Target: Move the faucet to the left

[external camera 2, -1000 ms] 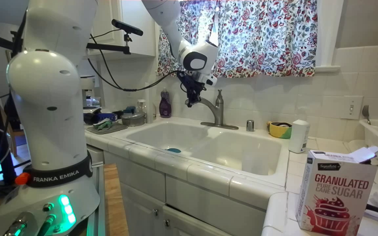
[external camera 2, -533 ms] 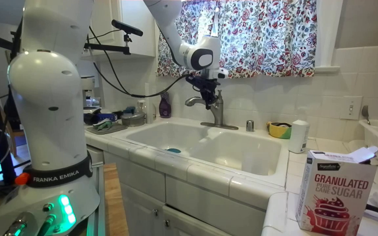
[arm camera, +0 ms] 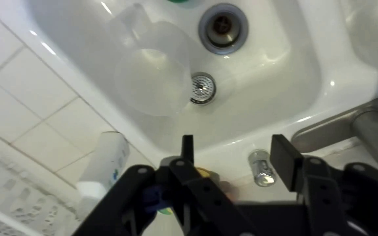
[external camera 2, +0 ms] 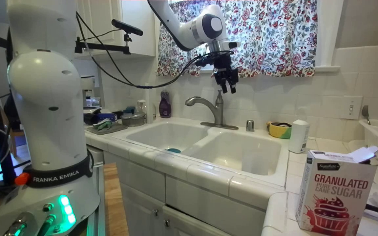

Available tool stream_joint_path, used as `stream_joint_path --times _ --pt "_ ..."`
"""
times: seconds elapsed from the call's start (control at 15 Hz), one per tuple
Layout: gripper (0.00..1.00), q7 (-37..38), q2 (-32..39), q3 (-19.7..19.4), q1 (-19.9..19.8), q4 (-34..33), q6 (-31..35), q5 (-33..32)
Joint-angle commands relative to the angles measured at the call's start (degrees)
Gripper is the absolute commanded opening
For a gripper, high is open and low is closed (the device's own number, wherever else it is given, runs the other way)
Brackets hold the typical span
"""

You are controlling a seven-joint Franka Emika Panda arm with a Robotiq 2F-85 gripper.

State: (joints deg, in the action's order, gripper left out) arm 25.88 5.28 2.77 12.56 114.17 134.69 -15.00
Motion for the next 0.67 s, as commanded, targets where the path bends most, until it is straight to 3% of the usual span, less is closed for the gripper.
stream_joint_path --times 0.0,0.2,0.27,0.6 --pt "0.96 7.0 -1.6 0.9 -0.3 -4.3 -14.5 -7.9" --pt "1.0 6.6 -0.8 2.2 -0.7 -7.6 -23.5 -6.7" --pt "0.99 5.0 -1.7 2.1 -1.3 -5.3 -19.3 -5.9" --pt "1.0 5.5 -1.5 2.5 -1.2 -6.5 -22.4 -5.9"
